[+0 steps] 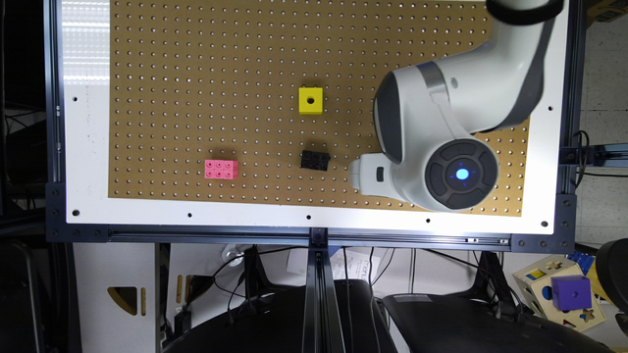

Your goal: Pick up green block.

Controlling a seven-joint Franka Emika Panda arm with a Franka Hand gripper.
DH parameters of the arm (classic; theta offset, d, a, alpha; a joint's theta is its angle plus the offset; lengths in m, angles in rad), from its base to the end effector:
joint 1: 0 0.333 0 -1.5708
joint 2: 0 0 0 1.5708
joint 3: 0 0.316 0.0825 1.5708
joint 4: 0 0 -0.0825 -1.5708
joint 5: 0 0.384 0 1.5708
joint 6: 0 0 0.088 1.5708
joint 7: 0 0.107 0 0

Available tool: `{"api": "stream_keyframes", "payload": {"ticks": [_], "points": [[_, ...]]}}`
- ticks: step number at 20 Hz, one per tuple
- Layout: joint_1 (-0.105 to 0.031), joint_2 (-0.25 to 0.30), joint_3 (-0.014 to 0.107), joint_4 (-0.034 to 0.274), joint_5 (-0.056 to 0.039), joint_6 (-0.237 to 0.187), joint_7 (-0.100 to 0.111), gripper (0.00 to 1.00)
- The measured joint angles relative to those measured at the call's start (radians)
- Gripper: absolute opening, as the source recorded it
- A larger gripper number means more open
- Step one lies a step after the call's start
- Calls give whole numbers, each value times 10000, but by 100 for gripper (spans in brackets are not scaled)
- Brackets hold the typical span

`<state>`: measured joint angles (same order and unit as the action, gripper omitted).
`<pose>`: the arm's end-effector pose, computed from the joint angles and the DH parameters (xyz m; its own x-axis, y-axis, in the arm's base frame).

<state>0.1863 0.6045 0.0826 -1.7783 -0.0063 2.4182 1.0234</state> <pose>0.6408 0.1719 0.2216 0.7214 -0.6923 -0.0170 -0.6921 -0.7198 -0.0539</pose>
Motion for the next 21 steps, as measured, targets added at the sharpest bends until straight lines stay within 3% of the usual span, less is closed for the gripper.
{"api": "stream_keyframes", "payload": {"ticks": [15,21], "points": [[0,-1541,2,-1,0,-1488,1,0],[0,-1673,3,-2,0,-1622,1,0]]}}
